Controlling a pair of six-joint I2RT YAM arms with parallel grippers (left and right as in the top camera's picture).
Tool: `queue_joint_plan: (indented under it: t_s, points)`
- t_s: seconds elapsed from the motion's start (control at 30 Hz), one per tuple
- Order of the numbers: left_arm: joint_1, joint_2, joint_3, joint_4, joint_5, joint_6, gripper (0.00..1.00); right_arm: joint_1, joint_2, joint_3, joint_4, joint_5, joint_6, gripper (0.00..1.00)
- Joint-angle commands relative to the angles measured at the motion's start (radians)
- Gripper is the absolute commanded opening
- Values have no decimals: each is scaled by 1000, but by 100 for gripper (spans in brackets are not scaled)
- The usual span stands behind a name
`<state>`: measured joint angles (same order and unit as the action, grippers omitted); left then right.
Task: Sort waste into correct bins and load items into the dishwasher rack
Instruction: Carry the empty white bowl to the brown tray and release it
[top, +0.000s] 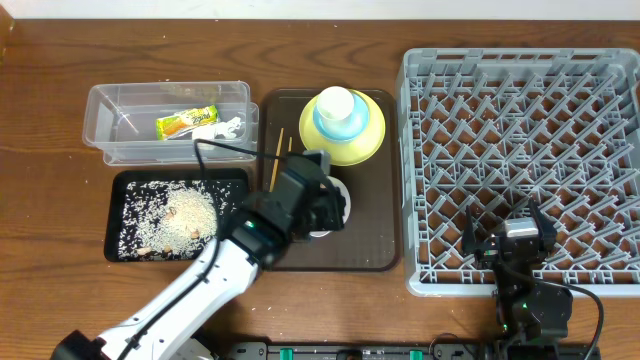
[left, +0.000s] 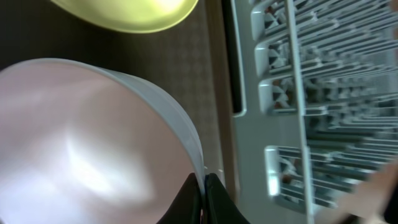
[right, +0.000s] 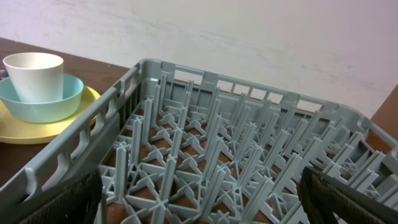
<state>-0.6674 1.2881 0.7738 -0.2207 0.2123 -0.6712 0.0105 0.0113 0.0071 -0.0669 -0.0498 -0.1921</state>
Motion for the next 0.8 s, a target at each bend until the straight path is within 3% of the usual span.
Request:
queue_joint_plan:
  t_s: [0.0, 0.43, 0.53, 0.63, 0.77]
  points:
    - [-57, 19, 16, 1, -192, 43, 6, -1, -2, -2, -4, -4, 4, 99]
    - [-103, 212, 16, 78, -243, 50, 8, -1, -2, -2, -4, -4, 4, 99]
    - [-103, 208, 17, 105, -243, 50, 32, -1, -2, -2, -4, -4, 4, 99]
    - [-102, 195, 19, 134, -243, 68, 49, -1, -2, -2, -4, -4, 4, 99]
    - [-101, 158, 51, 125, -243, 135, 60, -1, -2, -2, -4, -4, 4, 99]
